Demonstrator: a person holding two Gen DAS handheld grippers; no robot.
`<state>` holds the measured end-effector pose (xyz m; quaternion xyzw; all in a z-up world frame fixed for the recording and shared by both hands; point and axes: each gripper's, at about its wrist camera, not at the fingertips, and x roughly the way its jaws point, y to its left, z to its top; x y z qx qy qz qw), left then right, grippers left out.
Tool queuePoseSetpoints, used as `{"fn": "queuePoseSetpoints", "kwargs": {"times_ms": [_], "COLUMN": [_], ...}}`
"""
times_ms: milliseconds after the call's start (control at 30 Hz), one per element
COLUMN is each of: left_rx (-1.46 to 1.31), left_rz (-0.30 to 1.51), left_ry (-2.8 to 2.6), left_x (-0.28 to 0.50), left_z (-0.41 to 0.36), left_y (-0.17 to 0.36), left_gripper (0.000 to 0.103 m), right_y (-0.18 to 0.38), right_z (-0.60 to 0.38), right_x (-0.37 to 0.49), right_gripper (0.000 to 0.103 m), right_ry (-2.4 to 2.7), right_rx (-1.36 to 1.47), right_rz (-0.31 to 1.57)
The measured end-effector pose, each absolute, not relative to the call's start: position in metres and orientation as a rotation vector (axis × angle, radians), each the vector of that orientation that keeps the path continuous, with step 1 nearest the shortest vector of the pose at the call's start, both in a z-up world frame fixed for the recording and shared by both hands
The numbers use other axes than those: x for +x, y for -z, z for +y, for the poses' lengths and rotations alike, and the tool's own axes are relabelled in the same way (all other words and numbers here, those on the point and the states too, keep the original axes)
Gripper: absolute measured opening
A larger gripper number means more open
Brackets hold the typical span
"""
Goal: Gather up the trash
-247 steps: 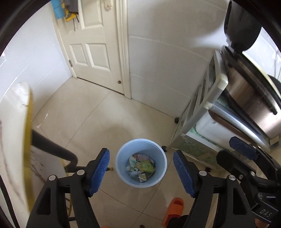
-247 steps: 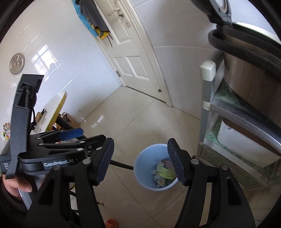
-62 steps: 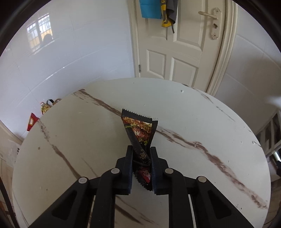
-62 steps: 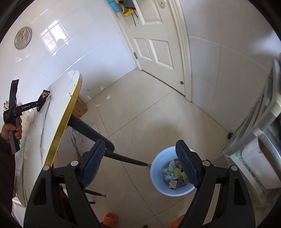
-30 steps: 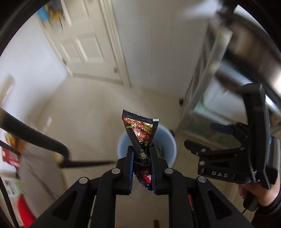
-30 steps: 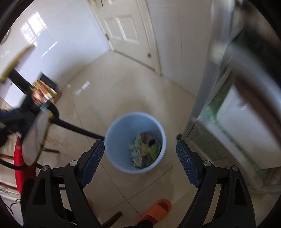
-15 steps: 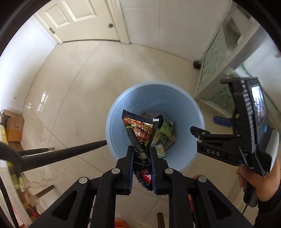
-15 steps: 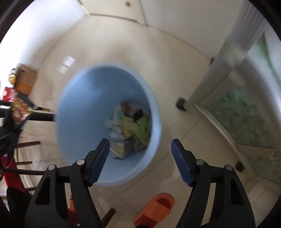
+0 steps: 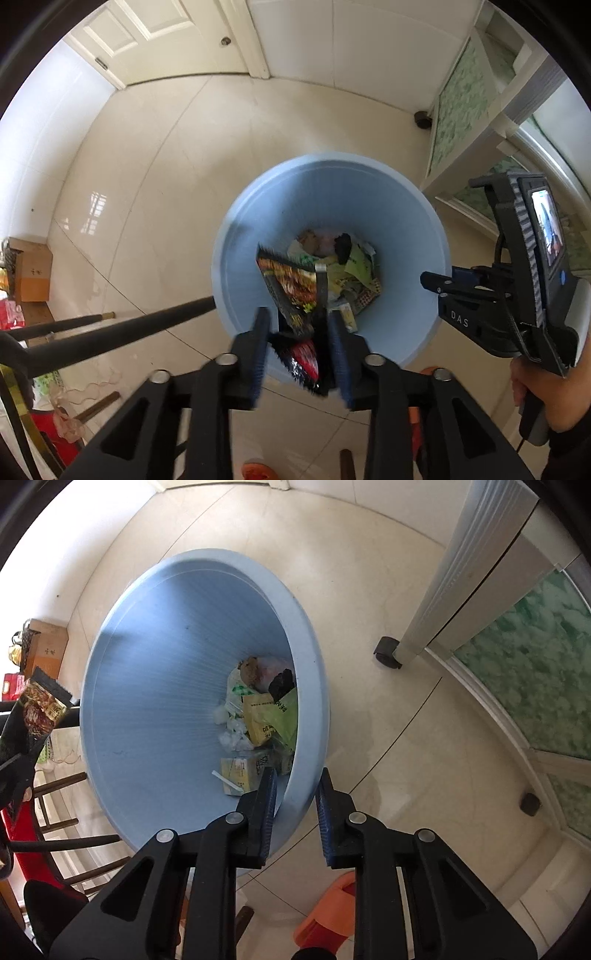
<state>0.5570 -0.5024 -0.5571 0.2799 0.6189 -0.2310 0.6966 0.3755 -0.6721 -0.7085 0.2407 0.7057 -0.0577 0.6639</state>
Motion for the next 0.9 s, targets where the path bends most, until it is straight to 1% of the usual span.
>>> {"fn": "queuePoseSetpoints", "kwargs": {"times_ms": [33,67,100,133,200,333,433,500,600,667,733,767,800,900], "left_rx": [0.632,0.642,0.645,0.646,0.632,0.608,0.568,0.533,0.480,0.449,0.404,0.390,0.376,0.333], "left_rz": [1.367,1.346,1.333,1.316,1.293,1.241,1.155,1.090,0.995,0.929,0.855,0.822,0.781,0.655], "left_ry": [0.505,0.490,0.481,0.471,0.467,0.464,0.485,0.513,0.561,0.603,0.645,0.648,0.644,0.637], "left_x": [0.556,0.556,0.553,0.552,0.546,0.528,0.506,0.485,0.451,0.424,0.395,0.385,0.373,0.333], "left_z": [-0.503,-0.502,-0.500,-0.499,-0.496,-0.489,-0.475,-0.467,-0.451,-0.437,-0.417,-0.408,-0.396,-0.359], "left_y": [0.554,0.551,0.545,0.540,0.526,0.489,0.444,0.408,0.358,0.322,0.283,0.270,0.254,0.208], "left_gripper": [0.048,0.065,0.075,0.076,0.076,0.077,0.077,0.082,0.082,0.082,0.083,0.088,0.095,0.101], "right_y": [0.708,0.714,0.716,0.714,0.713,0.686,0.655,0.627,0.572,0.522,0.468,0.446,0.418,0.343], "right_z": [-0.672,-0.671,-0.671,-0.670,-0.669,-0.665,-0.662,-0.658,-0.650,-0.642,-0.632,-0.629,-0.624,-0.604], "right_x": [0.375,0.377,0.379,0.379,0.383,0.385,0.384,0.381,0.375,0.368,0.357,0.353,0.347,0.330], "right_gripper": [0.020,0.020,0.021,0.021,0.025,0.026,0.030,0.033,0.035,0.035,0.045,0.055,0.059,0.065], "right_ry": [0.132,0.133,0.133,0.134,0.133,0.130,0.138,0.136,0.130,0.114,0.095,0.094,0.090,0.072], "right_rx": [0.542,0.538,0.533,0.522,0.503,0.460,0.402,0.379,0.333,0.312,0.288,0.272,0.253,0.217], "right_rz": [1.594,1.594,1.597,1.594,1.595,1.555,1.522,1.487,1.413,1.322,1.226,1.186,1.137,1.010]}}
